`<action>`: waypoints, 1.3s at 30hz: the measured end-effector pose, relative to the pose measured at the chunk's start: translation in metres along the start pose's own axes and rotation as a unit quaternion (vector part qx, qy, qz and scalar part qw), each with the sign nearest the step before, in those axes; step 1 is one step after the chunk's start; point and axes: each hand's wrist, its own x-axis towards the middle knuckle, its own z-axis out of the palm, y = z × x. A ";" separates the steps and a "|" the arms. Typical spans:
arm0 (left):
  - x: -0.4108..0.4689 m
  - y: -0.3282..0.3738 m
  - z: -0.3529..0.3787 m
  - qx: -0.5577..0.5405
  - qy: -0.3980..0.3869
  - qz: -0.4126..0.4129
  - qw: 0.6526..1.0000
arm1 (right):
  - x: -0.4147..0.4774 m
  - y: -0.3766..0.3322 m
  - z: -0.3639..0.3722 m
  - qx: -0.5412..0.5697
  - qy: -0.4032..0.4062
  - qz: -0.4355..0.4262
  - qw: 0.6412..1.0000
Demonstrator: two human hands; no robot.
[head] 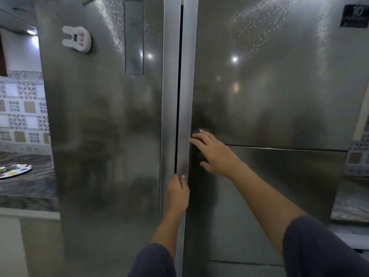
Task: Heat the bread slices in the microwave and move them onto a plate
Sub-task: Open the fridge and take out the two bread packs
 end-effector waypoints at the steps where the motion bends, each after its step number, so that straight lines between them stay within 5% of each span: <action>1: -0.001 -0.004 0.003 -0.023 -0.013 -0.011 1.000 | 0.013 -0.004 0.005 -0.044 -0.001 -0.032 0.999; 7: -0.003 -0.035 0.015 -0.092 -0.110 -0.035 0.989 | 0.051 -0.025 0.016 -0.299 -0.101 -0.051 0.947; 12: -0.005 -0.039 0.012 -0.116 -0.135 -0.044 0.983 | 0.053 -0.034 0.018 -0.339 -0.119 -0.014 0.933; 21: -0.008 -0.028 -0.001 -0.103 -0.179 -0.048 0.977 | 0.044 -0.052 0.018 -0.306 -0.103 0.030 0.946; 28: -0.071 -0.007 -0.012 -0.110 -0.133 -0.023 0.985 | -0.008 -0.065 -0.012 -0.285 -0.013 -0.005 0.959; 33: -0.142 0.025 -0.018 -0.122 -0.101 -0.007 0.987 | -0.074 -0.071 -0.045 -0.250 -0.037 0.007 0.968; 39: -0.219 0.061 -0.025 -0.077 -0.092 0.095 0.988 | -0.168 -0.066 -0.090 -0.149 0.051 -0.011 0.987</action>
